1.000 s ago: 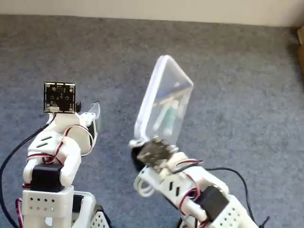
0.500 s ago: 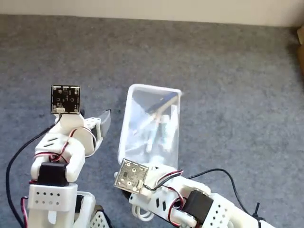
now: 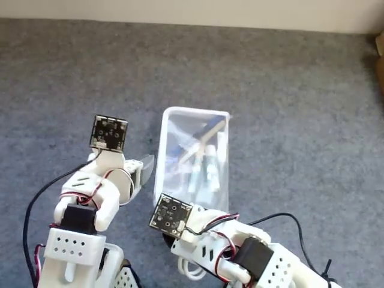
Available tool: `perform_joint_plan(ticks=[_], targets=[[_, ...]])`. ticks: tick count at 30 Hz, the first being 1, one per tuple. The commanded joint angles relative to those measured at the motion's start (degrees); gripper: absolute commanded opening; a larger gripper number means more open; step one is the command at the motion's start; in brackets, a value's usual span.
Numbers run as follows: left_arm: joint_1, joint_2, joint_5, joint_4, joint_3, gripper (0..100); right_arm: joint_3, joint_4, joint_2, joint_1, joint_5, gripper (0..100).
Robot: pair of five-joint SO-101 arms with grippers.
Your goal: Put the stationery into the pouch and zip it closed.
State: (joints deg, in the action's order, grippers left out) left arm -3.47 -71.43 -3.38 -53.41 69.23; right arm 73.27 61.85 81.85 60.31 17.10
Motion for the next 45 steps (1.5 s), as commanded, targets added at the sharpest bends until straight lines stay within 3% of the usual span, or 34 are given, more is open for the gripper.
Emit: perform_joint_plan(ticks=[1, 9, 15, 20, 25, 33, 45], targets=[[-4.3, -0.5, 1.2, 1.1, 1.5, 25, -6.1, 2.9, 0.0, -1.7, 1.3, 0.5], [-8.7, -0.5, 1.3, 1.1, 4.4, 25, -7.9, 3.3, 0.8, -2.4, 1.1, 0.5], [-9.5, -0.5, 2.3, 1.4, 5.7, 25, -7.8, 2.9, 14.2, -10.2, 1.1, 0.5], [-14.6, -0.9, 5.4, 1.2, 7.5, 25, -7.4, 2.9, 23.6, -11.6, 1.2, 0.5], [-16.8, -0.9, 5.4, 1.1, 7.9, 25, -7.4, 0.7, 22.7, -12.4, 1.1, 0.5], [-17.0, -0.9, 5.5, -0.4, 7.6, 25, -5.4, -5.1, 22.7, -20.5, 1.1, 0.5], [-17.0, -1.0, 9.0, -0.4, 7.6, 25, -5.0, -6.0, 22.7, -21.9, 1.1, 0.5]])
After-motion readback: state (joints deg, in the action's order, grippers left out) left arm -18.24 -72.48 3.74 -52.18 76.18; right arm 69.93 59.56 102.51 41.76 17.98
